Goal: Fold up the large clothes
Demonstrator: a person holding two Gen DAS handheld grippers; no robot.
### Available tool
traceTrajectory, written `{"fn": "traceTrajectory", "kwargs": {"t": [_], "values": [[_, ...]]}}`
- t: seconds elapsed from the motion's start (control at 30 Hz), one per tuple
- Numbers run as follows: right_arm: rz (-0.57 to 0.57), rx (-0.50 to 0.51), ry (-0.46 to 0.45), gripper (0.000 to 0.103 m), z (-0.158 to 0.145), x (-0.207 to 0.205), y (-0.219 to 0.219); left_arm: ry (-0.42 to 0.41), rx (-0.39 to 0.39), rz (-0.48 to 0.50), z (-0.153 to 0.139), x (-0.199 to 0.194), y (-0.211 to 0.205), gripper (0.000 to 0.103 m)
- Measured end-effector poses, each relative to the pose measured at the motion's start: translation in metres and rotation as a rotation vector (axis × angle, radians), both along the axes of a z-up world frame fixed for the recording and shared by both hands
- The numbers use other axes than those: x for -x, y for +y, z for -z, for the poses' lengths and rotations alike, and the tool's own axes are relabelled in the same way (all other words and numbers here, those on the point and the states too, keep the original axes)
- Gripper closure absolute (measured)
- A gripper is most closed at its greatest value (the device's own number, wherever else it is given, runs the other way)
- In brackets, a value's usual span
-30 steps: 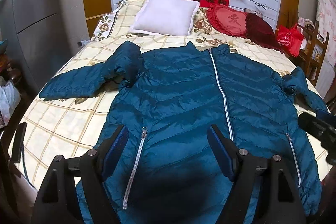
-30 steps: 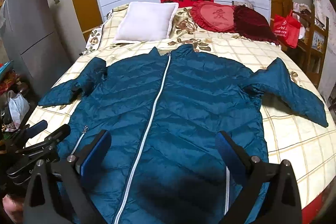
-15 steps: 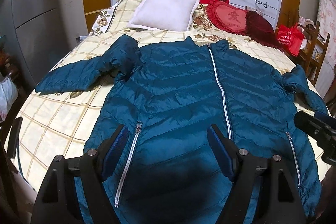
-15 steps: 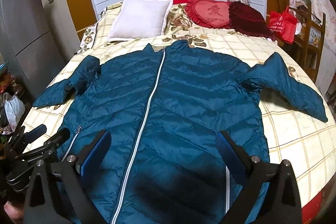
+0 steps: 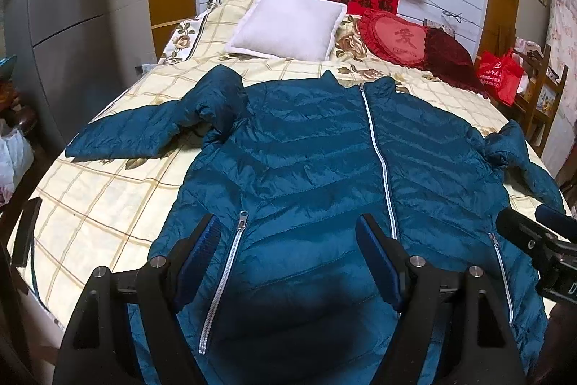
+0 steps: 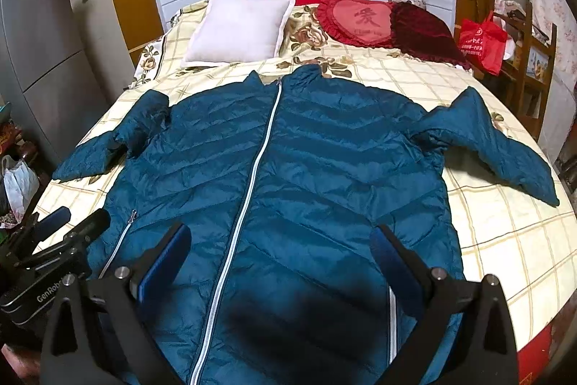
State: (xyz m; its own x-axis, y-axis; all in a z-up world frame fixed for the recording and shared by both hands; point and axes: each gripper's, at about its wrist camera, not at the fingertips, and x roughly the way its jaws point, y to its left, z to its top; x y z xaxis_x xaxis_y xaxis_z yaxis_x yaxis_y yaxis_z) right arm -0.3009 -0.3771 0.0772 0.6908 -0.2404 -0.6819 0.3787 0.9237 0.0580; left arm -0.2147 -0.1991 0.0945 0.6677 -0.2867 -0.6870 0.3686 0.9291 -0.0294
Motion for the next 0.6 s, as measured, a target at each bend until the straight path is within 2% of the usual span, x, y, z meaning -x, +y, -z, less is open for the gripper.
{"fn": "traceTrajectory", "kwargs": {"t": [0.6], "values": [[0.002, -0.007, 0.0, 0.002, 0.0026, 0.0006, 0.0007, 0.012, -0.002, 0.001, 0.0056, 0.0011, -0.004, 0.049]]}}
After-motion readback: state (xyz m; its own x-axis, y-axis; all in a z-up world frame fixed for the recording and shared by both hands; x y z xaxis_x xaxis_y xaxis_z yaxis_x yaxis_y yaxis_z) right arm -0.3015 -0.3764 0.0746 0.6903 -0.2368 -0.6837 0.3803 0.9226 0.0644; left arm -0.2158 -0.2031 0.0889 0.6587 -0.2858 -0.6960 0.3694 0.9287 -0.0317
